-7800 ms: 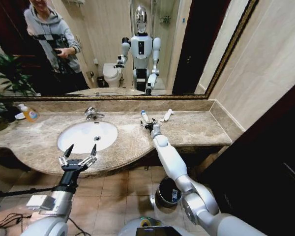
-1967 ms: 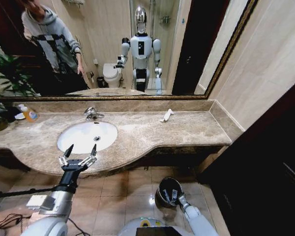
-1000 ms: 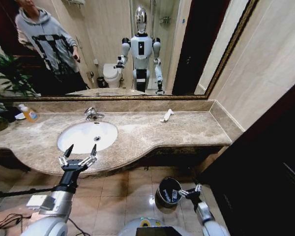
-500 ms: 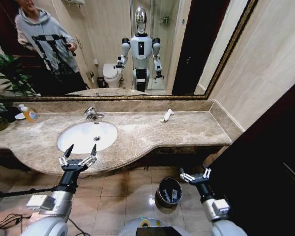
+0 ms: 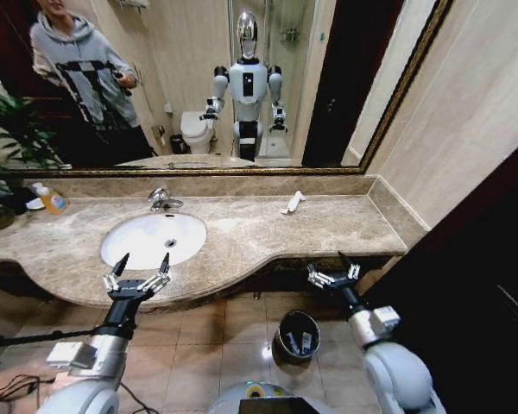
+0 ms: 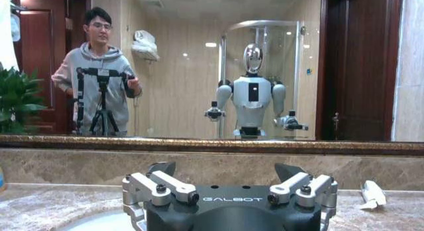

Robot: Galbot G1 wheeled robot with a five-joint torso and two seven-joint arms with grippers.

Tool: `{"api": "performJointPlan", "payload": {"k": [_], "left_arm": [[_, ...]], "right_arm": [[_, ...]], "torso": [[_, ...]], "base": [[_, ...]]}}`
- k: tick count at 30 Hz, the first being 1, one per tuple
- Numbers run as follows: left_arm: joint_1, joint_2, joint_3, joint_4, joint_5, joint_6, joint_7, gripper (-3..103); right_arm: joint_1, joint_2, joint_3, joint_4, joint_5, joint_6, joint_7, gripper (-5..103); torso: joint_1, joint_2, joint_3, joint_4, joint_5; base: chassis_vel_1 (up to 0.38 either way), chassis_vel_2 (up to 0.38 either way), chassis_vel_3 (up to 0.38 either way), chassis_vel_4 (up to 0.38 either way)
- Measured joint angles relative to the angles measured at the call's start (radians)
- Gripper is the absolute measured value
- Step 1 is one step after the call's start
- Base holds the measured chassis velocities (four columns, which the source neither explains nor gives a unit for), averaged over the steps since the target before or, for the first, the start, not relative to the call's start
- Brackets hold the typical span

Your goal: Pick up the trash from the sink and place it in the trash bin.

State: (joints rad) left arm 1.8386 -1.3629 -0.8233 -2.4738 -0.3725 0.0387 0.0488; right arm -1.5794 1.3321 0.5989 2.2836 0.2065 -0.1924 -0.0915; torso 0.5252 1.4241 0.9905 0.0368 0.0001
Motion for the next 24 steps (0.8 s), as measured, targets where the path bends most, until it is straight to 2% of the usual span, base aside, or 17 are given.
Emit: {"api": "performJointPlan", "payload": {"k": [11, 18, 24], "left_arm": [[0.0, 0.0, 0.0, 0.0, 0.0, 0.0, 0.0, 100], [0.0, 0.0, 0.0, 0.0, 0.0, 0.0, 0.0, 100], [0.0, 0.0, 0.0, 0.0, 0.0, 0.0, 0.0, 100]], "right_arm": [[0.184, -0.108, -0.032, -0.129, 0.107, -0.054, 0.016, 100], [0.323, -0.126, -0.09, -0.216, 0.123, -0.074, 0.021, 100], [0.53, -0.12, -0.184, -0.372, 0.133, -0.086, 0.039, 100]], "torso": [[0.0, 0.0, 0.0, 0.0, 0.0001], [0.0, 0.0, 0.0, 0.0, 0.0], [0.0, 0.0, 0.0, 0.0, -0.0001]], "base": [[0.0, 0.0, 0.0, 0.0], [0.0, 0.0, 0.0, 0.0], [0.0, 0.0, 0.0, 0.0]]}}
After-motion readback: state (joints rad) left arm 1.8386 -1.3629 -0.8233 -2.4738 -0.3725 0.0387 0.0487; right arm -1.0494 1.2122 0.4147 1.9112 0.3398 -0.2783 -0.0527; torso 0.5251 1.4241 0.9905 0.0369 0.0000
